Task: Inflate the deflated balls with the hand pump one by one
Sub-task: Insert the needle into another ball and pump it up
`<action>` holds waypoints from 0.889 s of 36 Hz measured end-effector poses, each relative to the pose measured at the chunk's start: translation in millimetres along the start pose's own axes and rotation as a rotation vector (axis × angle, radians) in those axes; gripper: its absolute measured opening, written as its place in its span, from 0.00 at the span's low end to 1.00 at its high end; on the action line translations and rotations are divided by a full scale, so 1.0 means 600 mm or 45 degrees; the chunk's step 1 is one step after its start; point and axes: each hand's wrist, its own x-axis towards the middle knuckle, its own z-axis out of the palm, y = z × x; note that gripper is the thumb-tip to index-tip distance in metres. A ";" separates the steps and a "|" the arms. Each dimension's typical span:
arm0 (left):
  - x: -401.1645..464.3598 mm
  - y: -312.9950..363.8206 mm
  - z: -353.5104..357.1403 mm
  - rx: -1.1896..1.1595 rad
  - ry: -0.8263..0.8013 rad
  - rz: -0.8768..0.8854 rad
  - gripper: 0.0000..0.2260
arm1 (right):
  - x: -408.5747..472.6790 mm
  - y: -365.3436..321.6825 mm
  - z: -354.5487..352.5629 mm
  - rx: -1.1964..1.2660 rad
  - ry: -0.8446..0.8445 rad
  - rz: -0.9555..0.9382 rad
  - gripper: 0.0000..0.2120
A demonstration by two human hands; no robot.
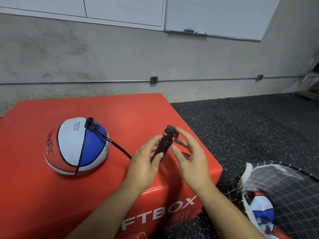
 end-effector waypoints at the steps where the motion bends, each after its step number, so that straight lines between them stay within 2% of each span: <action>1: 0.001 0.001 -0.003 -0.029 0.017 -0.028 0.29 | 0.000 0.002 0.008 0.025 -0.021 0.032 0.29; 5: 0.006 0.010 -0.021 -0.139 0.091 -0.081 0.29 | 0.002 0.013 0.042 0.112 -0.078 0.145 0.33; 11: 0.013 0.016 -0.061 -0.258 0.071 -0.130 0.26 | 0.008 0.009 0.080 0.105 -0.193 0.125 0.23; 17: 0.002 0.028 -0.102 -0.219 0.019 -0.134 0.26 | 0.008 0.014 0.115 0.028 -0.129 0.095 0.18; 21: -0.011 0.044 -0.146 0.035 0.172 0.054 0.24 | 0.028 0.020 0.126 -0.106 -0.044 0.171 0.14; 24: -0.018 0.051 -0.196 0.388 0.441 0.347 0.15 | 0.043 0.033 0.134 -0.301 -0.119 0.215 0.13; 26: -0.021 0.045 -0.237 0.606 0.569 0.475 0.13 | 0.048 0.043 0.145 -0.406 -0.167 0.283 0.15; 28: -0.022 0.025 -0.277 0.722 0.613 0.432 0.18 | 0.048 0.049 0.159 -0.445 -0.221 0.384 0.16; 32: -0.032 -0.032 -0.337 0.833 0.519 -0.016 0.42 | 0.041 0.056 0.187 -0.562 -0.285 0.486 0.15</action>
